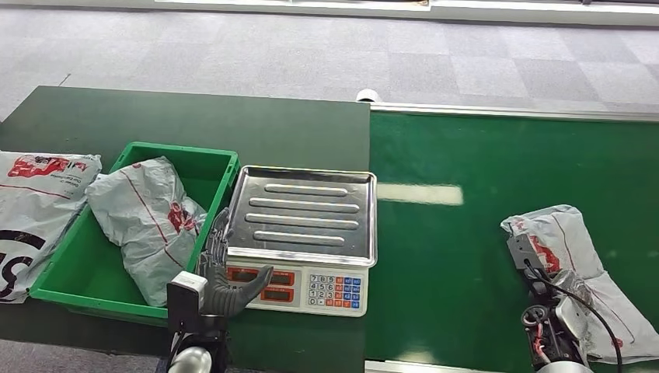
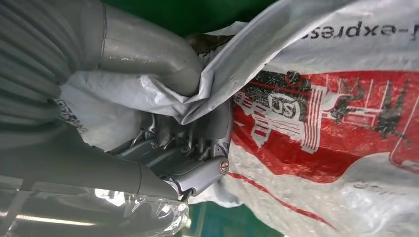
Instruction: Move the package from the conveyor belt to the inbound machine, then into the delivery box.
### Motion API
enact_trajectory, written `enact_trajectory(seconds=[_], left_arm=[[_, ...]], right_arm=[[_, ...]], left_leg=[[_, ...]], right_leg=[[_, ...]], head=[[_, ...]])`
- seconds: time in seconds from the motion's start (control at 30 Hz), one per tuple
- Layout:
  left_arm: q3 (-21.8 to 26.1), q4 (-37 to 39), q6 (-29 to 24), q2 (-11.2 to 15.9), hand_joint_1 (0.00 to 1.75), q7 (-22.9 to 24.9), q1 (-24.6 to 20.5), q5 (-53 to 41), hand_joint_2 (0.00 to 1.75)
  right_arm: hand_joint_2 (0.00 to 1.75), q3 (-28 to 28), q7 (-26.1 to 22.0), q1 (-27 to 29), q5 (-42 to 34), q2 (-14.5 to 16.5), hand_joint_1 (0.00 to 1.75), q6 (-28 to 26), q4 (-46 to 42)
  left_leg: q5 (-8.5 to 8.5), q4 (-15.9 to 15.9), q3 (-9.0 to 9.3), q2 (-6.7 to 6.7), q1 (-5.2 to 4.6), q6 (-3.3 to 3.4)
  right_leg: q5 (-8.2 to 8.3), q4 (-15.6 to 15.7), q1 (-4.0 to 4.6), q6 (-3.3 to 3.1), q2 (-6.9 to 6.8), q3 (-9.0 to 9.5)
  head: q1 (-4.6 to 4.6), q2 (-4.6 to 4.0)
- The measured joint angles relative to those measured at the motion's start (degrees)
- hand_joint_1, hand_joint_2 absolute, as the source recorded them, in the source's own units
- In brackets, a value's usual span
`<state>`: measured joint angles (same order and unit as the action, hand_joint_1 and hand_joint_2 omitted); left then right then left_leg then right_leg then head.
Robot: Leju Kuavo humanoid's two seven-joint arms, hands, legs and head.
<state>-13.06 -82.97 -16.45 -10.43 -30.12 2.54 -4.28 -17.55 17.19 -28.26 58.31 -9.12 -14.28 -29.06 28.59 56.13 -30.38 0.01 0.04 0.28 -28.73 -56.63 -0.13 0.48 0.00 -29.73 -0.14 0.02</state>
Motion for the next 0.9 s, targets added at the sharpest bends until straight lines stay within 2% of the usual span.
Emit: enact_trajectory(seconds=[0.13,0.27,0.43,0.63,0.73,0.8,0.9], left_arm=[[0.13,0.04,-0.51,-0.03,0.00,-0.20,-0.11,0.06,1.75],[0.54,-0.29,-1.07,-0.36,0.00,-0.34,0.18,0.02,1.75],[1.27,-1.52,-1.65,-0.76,0.00,-0.80,0.60,-0.65,1.75],[1.71,-1.86,-1.66,-0.87,0.00,-1.52,0.21,-1.04,1.75],[1.95,-1.75,-1.56,-0.85,0.00,-2.19,-0.93,-1.05,1.75],[2.26,-1.50,-1.41,-0.83,0.00,-2.65,-2.06,-0.96,1.75],[2.74,-0.96,-0.58,-0.82,0.00,-2.90,-4.34,-0.59,1.75]], right_arm=[[1.75,-0.21,-4.29,-0.23,0.23,0.87,1.75,-1.61,-0.22],[1.75,-0.26,-12.82,-0.02,-0.95,3.57,1.75,-4.85,-3.83],[1.75,2.74,-24.13,2.35,-5.30,8.41,1.75,-11.03,-17.17],[1.75,8.83,-30.94,4.40,-8.72,11.51,1.75,-15.55,-30.08],[1.75,13.07,-32.43,3.88,-10.03,12.66,1.75,-12.58,-34.40],[1.75,16.60,-32.43,2.26,-11.02,13.41,1.75,-5.97,-35.58],[1.75,23.96,-33.33,-1.00,-11.94,14.39,1.75,6.89,-35.69]], left_leg=[[0.00,-0.01,-0.02,0.01,0.00,0.00],[-0.03,-0.02,-0.03,0.01,0.01,-0.03],[-0.05,-0.02,-0.05,0.00,0.05,-0.04],[-0.05,-0.03,-0.11,0.03,0.03,-0.04],[-0.08,-0.03,-0.11,0.06,0.03,-0.04],[-0.12,-0.03,-0.11,0.08,0.03,-0.07],[-0.20,-0.03,-0.11,0.10,0.05,-0.16]], right_leg=[[0.00,-0.01,0.02,0.00,0.01,0.00],[0.00,-0.03,0.03,-0.01,0.00,-0.02],[0.00,-0.04,0.03,-0.01,-0.01,-0.05],[0.00,-0.05,0.01,-0.02,0.01,-0.09],[0.03,-0.05,0.01,-0.05,0.03,-0.08],[0.07,-0.06,0.02,-0.10,0.05,-0.09],[0.13,-0.07,0.08,-0.18,0.06,-0.15]], head=[[0.00,-0.01],[0.00,-0.01],[-0.01,-0.01],[0.01,-0.01],[0.01,-0.01],[0.01,-0.01],[0.01,0.00]])
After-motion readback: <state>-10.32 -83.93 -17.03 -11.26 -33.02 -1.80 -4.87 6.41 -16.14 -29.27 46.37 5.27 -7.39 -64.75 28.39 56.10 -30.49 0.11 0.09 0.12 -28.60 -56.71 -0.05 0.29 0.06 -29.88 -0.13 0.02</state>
